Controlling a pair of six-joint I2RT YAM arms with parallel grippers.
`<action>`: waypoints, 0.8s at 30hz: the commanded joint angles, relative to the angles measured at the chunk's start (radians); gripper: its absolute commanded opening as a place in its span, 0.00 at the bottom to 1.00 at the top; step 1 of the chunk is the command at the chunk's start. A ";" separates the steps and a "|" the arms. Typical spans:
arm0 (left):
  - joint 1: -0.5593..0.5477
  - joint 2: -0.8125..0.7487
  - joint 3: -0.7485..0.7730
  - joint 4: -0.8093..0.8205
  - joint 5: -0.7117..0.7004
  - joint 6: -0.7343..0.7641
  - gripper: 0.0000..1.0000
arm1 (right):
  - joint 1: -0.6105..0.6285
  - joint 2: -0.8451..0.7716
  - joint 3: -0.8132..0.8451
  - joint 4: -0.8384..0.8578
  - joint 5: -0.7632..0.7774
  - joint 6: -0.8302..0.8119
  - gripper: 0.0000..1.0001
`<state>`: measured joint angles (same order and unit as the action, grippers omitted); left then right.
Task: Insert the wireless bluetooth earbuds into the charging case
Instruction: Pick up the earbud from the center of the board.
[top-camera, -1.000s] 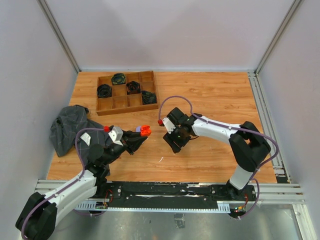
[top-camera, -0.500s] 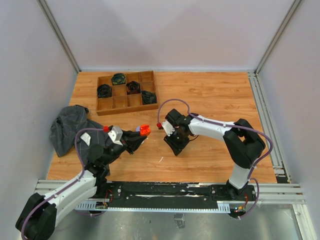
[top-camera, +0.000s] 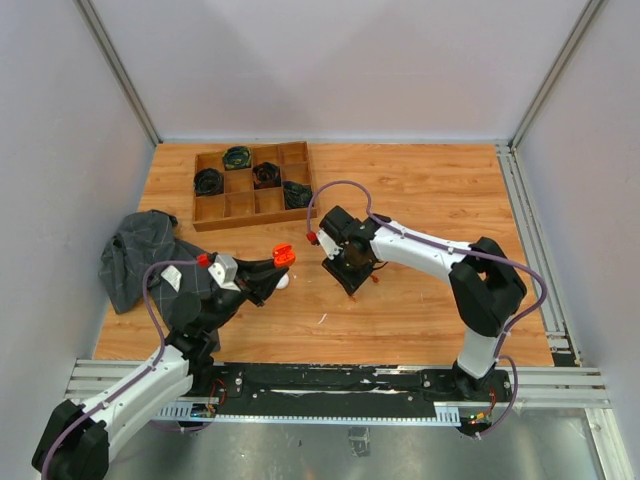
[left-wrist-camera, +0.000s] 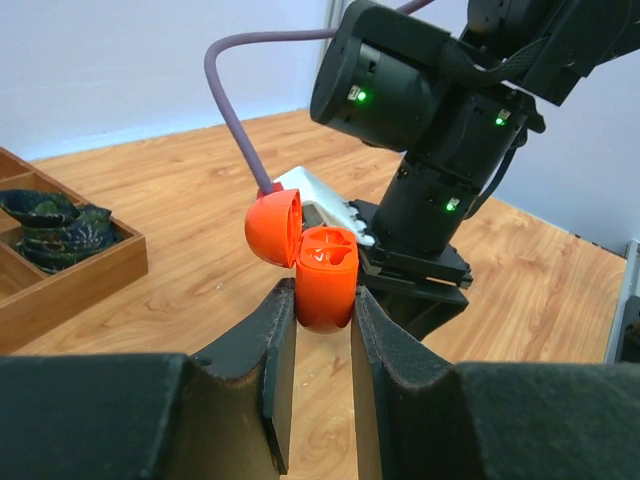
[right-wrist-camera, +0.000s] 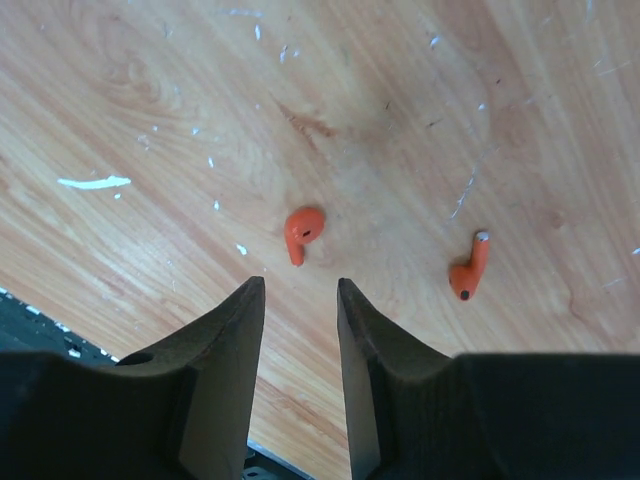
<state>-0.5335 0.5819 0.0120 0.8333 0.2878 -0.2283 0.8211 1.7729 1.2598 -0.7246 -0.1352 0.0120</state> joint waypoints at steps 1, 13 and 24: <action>-0.005 -0.020 -0.017 0.009 -0.033 0.014 0.00 | 0.024 0.066 0.060 -0.052 0.075 0.012 0.36; -0.005 -0.017 -0.014 0.010 -0.018 0.011 0.00 | 0.056 0.198 0.127 -0.084 0.134 0.003 0.35; -0.005 -0.018 -0.012 0.015 -0.006 0.006 0.00 | 0.068 0.237 0.116 -0.092 0.138 -0.003 0.24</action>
<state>-0.5335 0.5739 0.0101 0.8276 0.2783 -0.2287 0.8692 1.9747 1.3781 -0.7876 -0.0326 0.0109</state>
